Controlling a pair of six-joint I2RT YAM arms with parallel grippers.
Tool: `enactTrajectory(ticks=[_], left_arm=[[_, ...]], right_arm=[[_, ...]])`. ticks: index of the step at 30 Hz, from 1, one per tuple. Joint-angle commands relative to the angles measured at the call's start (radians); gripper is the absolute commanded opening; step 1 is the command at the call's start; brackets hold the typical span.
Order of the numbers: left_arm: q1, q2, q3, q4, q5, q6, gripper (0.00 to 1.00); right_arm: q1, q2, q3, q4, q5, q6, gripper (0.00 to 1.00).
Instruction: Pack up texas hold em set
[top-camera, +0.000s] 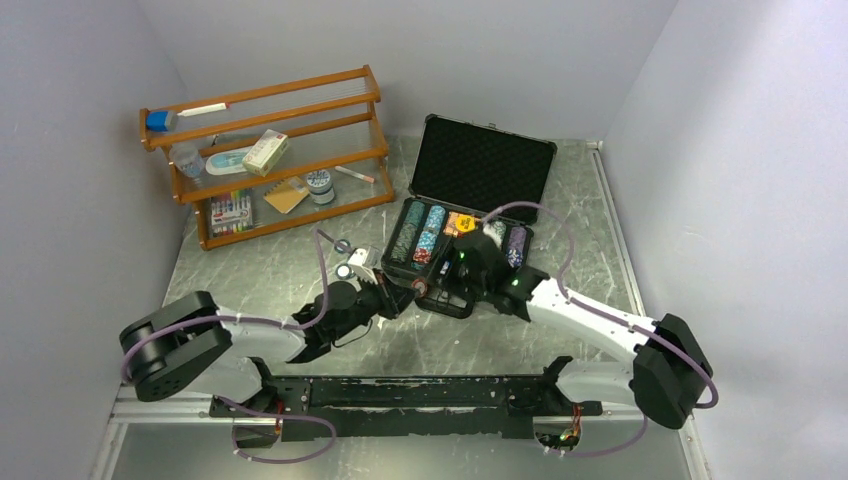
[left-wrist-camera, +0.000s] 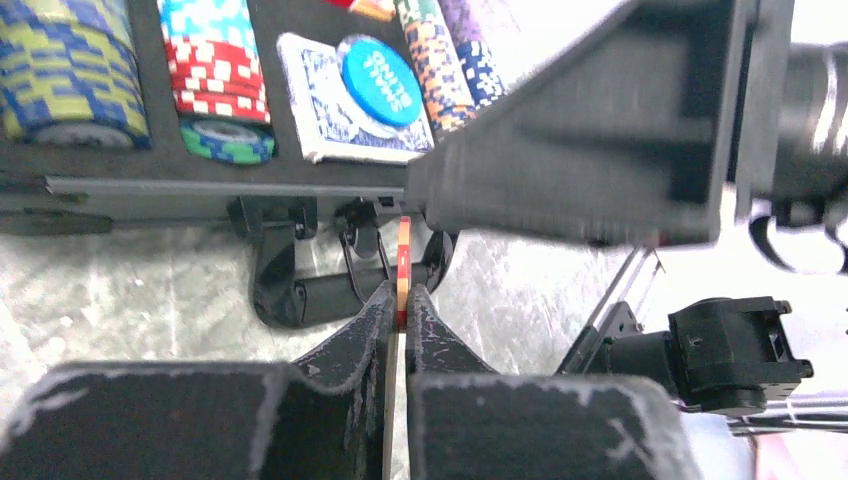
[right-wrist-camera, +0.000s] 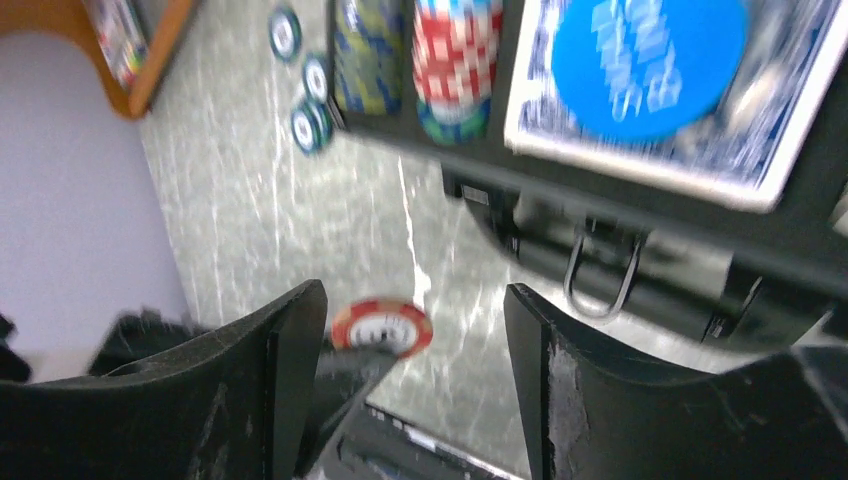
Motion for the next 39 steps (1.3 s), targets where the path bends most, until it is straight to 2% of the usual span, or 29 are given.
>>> enactTrajectory(ticks=[1,5,7,10,17,22,27,32,36,39], left_arm=[[-0.005,-0.082,0.030,-0.050,-0.057,0.137,0.07],[-0.006,-0.128,0.073,-0.101,0.067,0.364,0.07],[-0.006,-0.136,0.124,-0.171,0.172,0.504,0.07],[-0.004,-0.107,0.228,-0.263,0.289,0.632,0.07],[-0.009,0.133,0.604,-0.577,0.640,0.926,0.07],[-0.013,0.339,0.860,-0.819,0.820,1.046,0.07],[-0.036,0.470,1.014,-0.939,0.833,1.126,0.07],[-0.054,0.614,1.212,-1.112,0.750,1.235,0.07],[-0.056,0.675,1.285,-1.139,0.673,1.268,0.07],[-0.056,0.692,1.327,-1.158,0.667,1.282,0.07]], right_arm=[[-0.137,0.009,0.135,-0.081,-0.041,-0.237,0.71],[-0.257,-0.023,0.156,-0.086,-0.046,-0.302,0.71],[-0.327,-0.032,0.158,-0.087,-0.067,-0.325,0.71],[-0.447,-0.052,0.147,-0.070,-0.104,-0.343,0.71],[-0.720,-0.079,0.054,0.007,-0.299,-0.309,0.70],[-0.871,-0.099,-0.007,0.023,-0.389,-0.302,0.69],[-0.997,-0.098,-0.054,0.024,-0.452,-0.313,0.68],[-1.014,-0.077,-0.053,0.015,-0.448,-0.322,0.68],[-1.030,-0.054,-0.039,0.003,-0.446,-0.336,0.67],[-1.037,-0.046,-0.041,0.002,-0.444,-0.344,0.67]])
